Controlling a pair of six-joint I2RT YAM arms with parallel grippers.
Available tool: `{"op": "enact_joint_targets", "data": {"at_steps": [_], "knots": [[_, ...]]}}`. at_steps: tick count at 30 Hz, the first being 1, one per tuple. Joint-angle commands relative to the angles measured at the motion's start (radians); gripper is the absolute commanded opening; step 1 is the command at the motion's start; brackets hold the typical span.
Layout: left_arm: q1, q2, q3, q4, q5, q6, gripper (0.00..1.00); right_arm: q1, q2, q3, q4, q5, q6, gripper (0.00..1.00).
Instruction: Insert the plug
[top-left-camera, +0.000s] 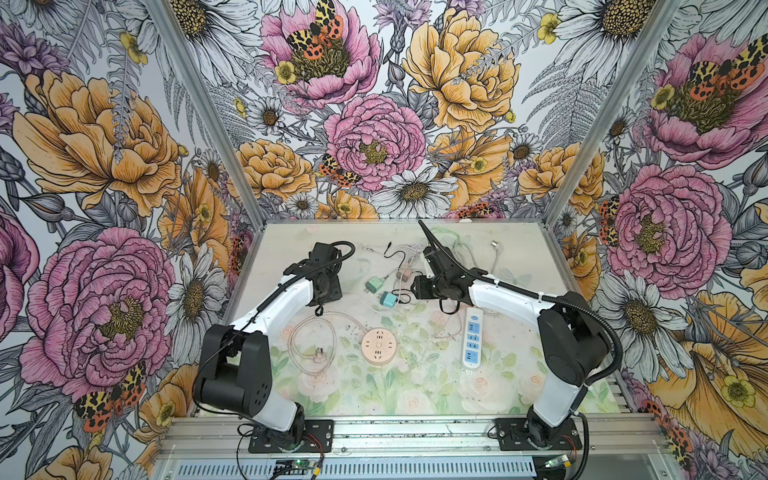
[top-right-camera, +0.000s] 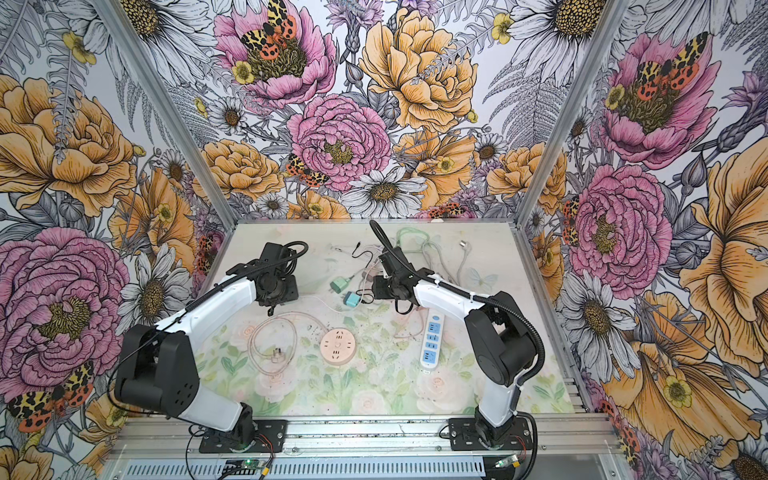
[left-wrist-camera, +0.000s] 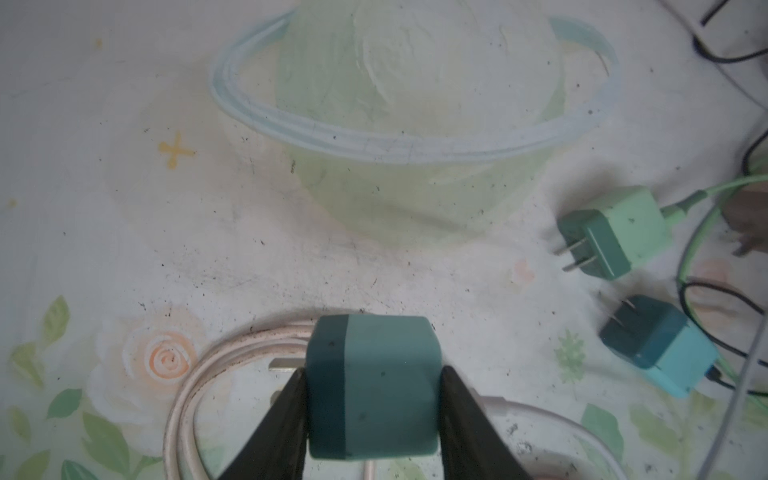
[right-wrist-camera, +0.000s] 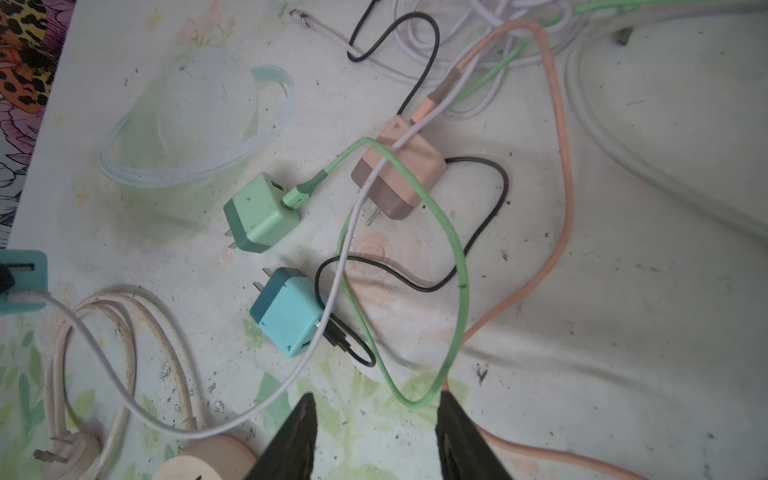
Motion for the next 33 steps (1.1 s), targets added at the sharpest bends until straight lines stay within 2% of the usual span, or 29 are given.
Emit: {"op": "enact_joint_targets", "data": {"at_steps": [1, 9, 16, 21, 25, 28, 33], "knots": [[0.038, 0.093, 0.069, 0.049, -0.087, 0.010, 0.40, 0.005, -0.053, -0.031, 0.018, -0.008, -0.001, 0.46], [0.078, 0.334, 0.177, 0.061, -0.103, -0.015, 0.39, 0.034, -0.049, -0.038, 0.020, -0.009, -0.009, 0.45], [0.073, 0.365, 0.186, 0.065, -0.096, -0.011, 0.43, 0.066, -0.033, -0.010, 0.020, 0.008, -0.024, 0.44], [0.073, 0.309, 0.168, 0.066, -0.050, 0.000, 0.49, 0.071, 0.018, 0.013, 0.021, 0.028, -0.042, 0.44], [0.068, 0.194, 0.144, 0.064, -0.017, 0.017, 0.52, 0.071, 0.057, 0.042, 0.021, 0.050, -0.068, 0.44], [0.070, 0.113, 0.123, 0.063, 0.026, 0.021, 0.63, 0.070, 0.085, 0.065, 0.022, 0.057, -0.079, 0.44], [0.070, 0.014, 0.097, 0.061, 0.056, 0.018, 0.65, 0.067, 0.116, 0.083, 0.023, 0.066, -0.083, 0.44]]}}
